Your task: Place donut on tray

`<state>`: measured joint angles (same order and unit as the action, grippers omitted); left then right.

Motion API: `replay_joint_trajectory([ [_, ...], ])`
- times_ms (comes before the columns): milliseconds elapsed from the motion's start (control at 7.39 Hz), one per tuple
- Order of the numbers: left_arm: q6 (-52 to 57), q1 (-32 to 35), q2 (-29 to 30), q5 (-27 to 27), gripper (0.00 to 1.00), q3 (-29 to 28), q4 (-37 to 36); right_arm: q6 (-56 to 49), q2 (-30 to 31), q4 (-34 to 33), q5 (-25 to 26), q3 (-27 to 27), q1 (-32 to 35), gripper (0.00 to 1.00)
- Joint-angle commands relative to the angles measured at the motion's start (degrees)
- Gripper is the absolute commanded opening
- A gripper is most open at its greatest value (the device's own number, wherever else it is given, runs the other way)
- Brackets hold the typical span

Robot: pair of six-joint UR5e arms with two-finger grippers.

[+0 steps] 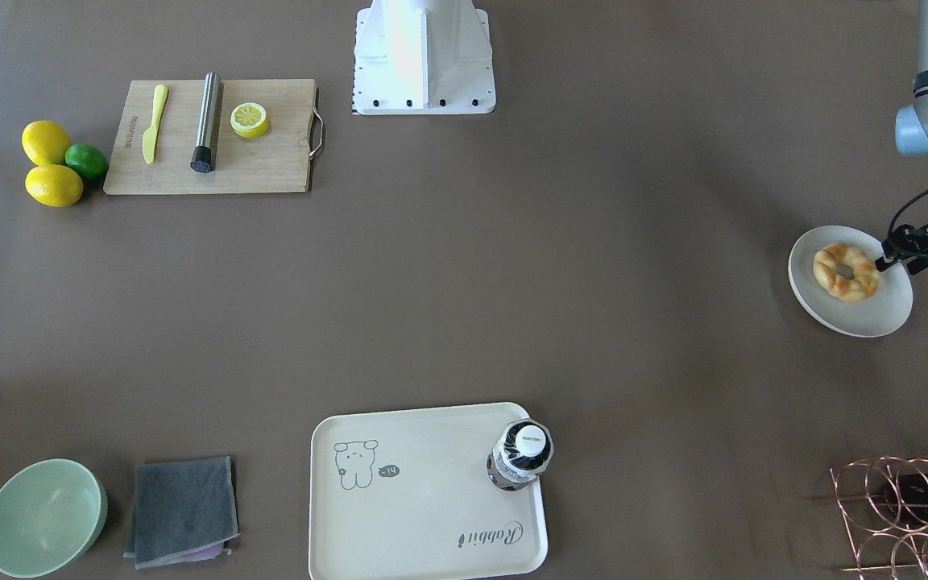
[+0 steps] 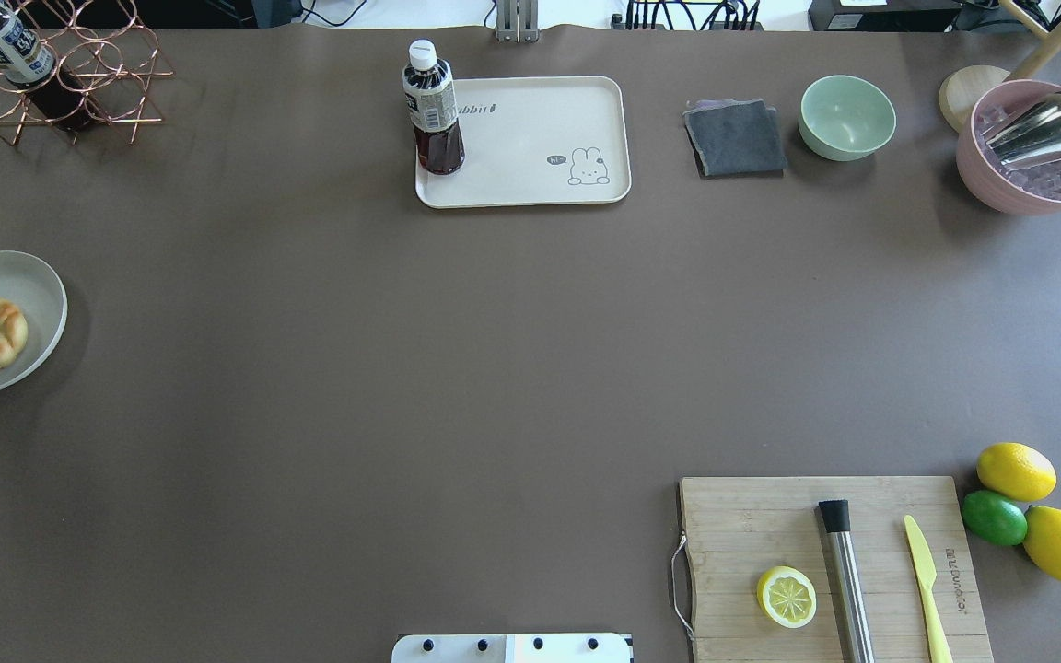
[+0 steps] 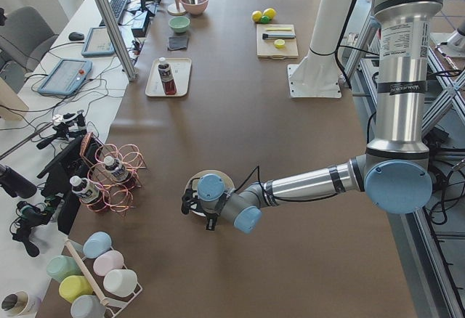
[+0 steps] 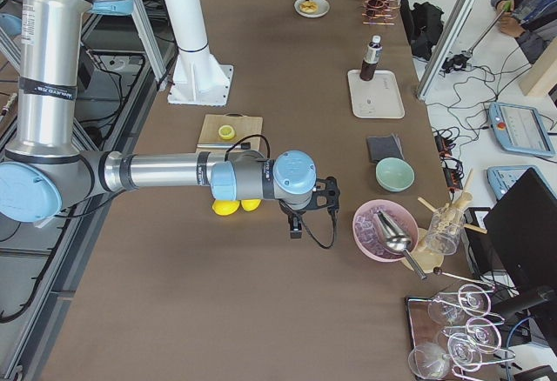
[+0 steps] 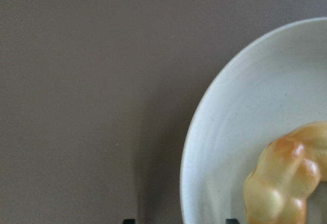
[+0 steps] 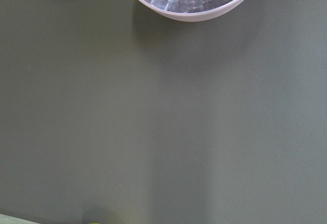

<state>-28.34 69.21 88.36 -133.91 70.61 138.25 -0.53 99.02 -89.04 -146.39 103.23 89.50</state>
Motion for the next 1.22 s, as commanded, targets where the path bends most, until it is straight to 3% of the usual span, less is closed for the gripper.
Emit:
replay_joint_trajectory([
  [0, -2.49, -0.22, 0.23, -0.03, 0.05, 0.23, 0.01, 0.00, -0.05, 0.00, 0.14, 0.04, -0.03, 1.00],
  [135, -4.25, -0.22, 1.80, -0.12, 0.00, 0.49, -0.34, 0.09, 0.03, 0.00, -0.04, 0.04, -0.03, 1.00],
  [406, -6.02, -0.22, 2.87, -7.63, 0.00, 1.10, -0.96, 0.70, -0.66, 0.00, -0.04, 0.21, -0.03, 1.00],
  [677, -10.03, 0.31, 3.57, -15.91, 0.00, 5.04, -2.01, 14.15, -2.94, 0.09, -0.22, 5.72, -3.51, 1.00],
  [1083, -25.04, -1.44, 5.41, -18.58, 0.00, 15.40, -1.66, 34.12, -10.30, 0.97, -0.04, 9.26, -12.65, 1.00],
])
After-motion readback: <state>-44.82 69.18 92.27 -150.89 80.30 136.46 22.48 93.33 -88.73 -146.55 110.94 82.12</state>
